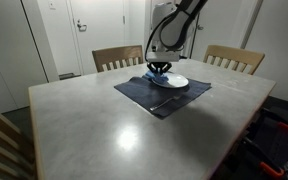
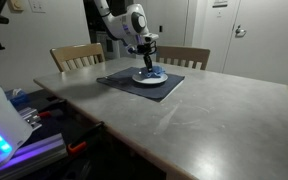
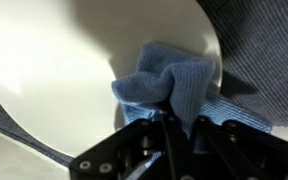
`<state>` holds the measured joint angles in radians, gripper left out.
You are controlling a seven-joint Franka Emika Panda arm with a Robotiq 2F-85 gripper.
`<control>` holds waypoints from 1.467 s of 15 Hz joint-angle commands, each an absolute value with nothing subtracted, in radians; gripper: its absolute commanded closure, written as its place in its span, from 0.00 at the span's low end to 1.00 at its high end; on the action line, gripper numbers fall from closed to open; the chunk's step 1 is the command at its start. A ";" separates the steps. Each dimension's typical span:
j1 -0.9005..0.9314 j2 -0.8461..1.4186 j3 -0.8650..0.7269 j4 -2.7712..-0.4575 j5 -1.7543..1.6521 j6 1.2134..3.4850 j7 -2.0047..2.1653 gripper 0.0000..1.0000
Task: Take the fork off the plate then use the towel to wipe the plate
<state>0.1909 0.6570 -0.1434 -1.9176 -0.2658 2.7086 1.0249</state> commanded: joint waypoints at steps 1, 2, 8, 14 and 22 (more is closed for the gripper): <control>0.075 0.630 -0.005 -2.007 -0.100 2.803 0.791 0.98; 0.042 0.623 0.032 -2.019 -0.041 2.802 0.712 0.98; 0.009 0.563 0.038 -2.029 0.200 2.557 0.484 0.98; 0.148 0.575 -0.126 -1.977 0.047 2.298 0.703 0.98; 0.233 0.637 -0.191 -1.938 -0.179 2.195 1.046 0.98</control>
